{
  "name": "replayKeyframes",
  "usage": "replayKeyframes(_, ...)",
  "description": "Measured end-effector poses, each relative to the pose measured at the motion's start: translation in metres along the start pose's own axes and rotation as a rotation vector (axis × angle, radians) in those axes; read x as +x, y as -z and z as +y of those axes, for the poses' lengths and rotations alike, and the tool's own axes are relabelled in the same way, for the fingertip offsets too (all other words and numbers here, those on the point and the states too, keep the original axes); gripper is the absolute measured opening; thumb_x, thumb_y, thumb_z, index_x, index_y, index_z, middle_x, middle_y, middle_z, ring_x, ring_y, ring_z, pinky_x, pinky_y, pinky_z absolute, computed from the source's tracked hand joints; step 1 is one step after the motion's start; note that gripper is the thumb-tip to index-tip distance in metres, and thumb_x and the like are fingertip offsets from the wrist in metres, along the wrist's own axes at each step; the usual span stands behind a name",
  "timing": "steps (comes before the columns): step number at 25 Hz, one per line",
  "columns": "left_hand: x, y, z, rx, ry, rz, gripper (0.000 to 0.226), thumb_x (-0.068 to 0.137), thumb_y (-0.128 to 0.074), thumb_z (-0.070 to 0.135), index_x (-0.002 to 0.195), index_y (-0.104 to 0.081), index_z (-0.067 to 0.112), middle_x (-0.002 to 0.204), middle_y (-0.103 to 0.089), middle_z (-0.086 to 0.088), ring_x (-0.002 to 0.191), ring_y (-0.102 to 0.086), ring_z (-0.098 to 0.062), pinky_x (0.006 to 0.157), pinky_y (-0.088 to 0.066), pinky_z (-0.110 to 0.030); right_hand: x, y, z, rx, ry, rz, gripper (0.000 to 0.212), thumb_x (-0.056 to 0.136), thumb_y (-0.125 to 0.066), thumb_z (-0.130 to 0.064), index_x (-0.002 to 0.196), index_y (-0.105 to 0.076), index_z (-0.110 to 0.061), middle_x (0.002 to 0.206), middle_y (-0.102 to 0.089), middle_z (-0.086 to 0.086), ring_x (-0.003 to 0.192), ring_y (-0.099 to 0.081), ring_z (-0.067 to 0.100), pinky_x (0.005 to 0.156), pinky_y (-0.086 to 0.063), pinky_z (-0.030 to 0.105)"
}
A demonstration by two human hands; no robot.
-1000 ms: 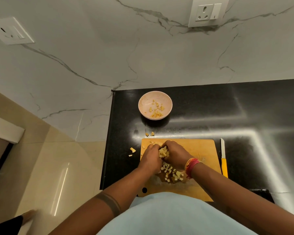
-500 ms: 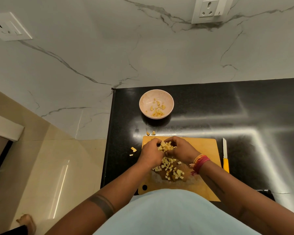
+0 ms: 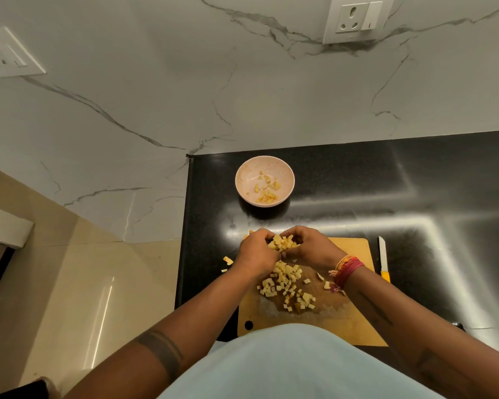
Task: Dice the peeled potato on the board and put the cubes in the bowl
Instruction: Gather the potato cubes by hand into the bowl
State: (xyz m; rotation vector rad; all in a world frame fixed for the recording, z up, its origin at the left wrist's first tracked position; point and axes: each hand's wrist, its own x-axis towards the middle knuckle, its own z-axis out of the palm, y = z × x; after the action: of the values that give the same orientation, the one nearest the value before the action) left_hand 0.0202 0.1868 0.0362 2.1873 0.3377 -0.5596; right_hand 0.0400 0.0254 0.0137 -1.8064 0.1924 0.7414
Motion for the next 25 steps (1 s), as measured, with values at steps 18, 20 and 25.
replayKeyframes(18,0.131,0.078,0.067,-0.159,0.115,0.045,0.044,0.101,-0.054,0.009,0.143,-0.056,0.022,0.138,-0.054,-0.005,0.115,-0.055,-0.021,0.095,-0.054,-0.037,0.125,0.021,-0.131,-0.275,-0.053,0.292,0.033,0.096,-0.06,-0.002,0.128,-0.069,-0.008,0.132,-0.063,0.012,0.122,-0.06,0.031,0.106,-0.05,0.041)
replayKeyframes(20,0.128,0.074,0.066,-0.22,0.09,0.105,0.04,0.099,-0.059,0.007,0.134,-0.065,0.025,0.137,-0.057,-0.001,0.118,-0.057,-0.021,0.098,-0.055,-0.038,0.125,0.021,-0.124,-0.168,-0.043,0.347,0.03,0.094,-0.063,0.0,0.118,-0.075,-0.015,0.129,-0.066,0.009,0.12,-0.062,0.029,0.106,-0.052,0.044)
replayKeyframes(25,0.11,0.062,0.068,-0.434,0.073,0.191,0.02,0.092,-0.071,0.007,0.095,-0.075,0.027,0.106,-0.073,0.001,0.09,-0.073,-0.012,0.083,-0.063,-0.033,0.095,0.029,-0.11,0.275,-0.022,0.362,0.024,0.092,-0.066,0.006,0.101,-0.075,-0.014,0.108,-0.073,0.01,0.101,-0.071,0.022,0.092,-0.061,0.039)
